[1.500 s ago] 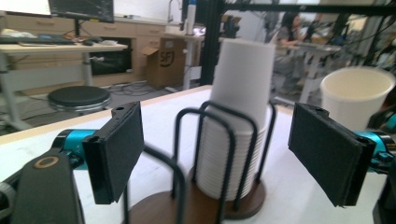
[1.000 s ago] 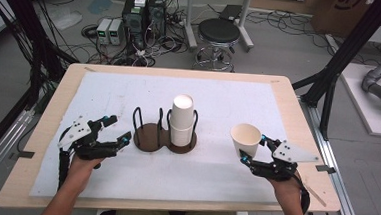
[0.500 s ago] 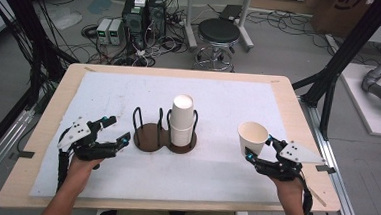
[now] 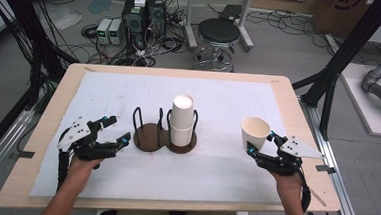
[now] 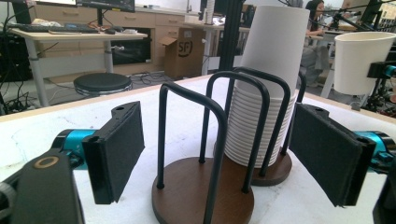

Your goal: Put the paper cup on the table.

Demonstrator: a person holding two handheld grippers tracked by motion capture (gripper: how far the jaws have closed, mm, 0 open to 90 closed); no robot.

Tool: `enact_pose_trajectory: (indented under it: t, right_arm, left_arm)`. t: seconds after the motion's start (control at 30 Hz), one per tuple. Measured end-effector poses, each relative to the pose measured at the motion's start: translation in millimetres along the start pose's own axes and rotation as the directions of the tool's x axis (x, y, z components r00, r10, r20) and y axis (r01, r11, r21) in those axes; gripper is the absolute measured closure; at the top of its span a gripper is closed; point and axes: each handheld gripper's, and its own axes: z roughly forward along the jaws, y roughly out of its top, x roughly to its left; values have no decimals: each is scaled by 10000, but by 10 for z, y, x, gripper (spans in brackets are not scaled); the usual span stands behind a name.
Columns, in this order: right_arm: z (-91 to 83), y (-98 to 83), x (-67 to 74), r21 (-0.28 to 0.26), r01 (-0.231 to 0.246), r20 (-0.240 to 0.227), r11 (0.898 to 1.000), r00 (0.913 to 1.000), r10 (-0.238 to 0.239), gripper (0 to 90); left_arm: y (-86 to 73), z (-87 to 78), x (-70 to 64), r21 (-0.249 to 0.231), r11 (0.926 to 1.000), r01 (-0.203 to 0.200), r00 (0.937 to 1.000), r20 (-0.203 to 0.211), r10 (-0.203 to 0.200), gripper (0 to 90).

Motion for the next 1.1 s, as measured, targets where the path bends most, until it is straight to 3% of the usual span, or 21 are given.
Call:
enact_pose_trajectory:
  t: [0.37,0.73,1.1]
  right_arm:
    - [418,46,-148,333,-180,254,9993,9995,172,339]
    - [735,-45,-275,664,-987,867,9929,9919,928,337]
    - [945,-198,-374,1854,-1619,1351,9692,9812,1381,336]
  left_arm:
    - [-3,0,-6,80,9999,-97,10000,-4,97,182]
    - [-19,17,-6,208,9997,-89,9999,-46,90,182]
    - [-28,21,6,243,9997,-43,10000,-76,45,182]
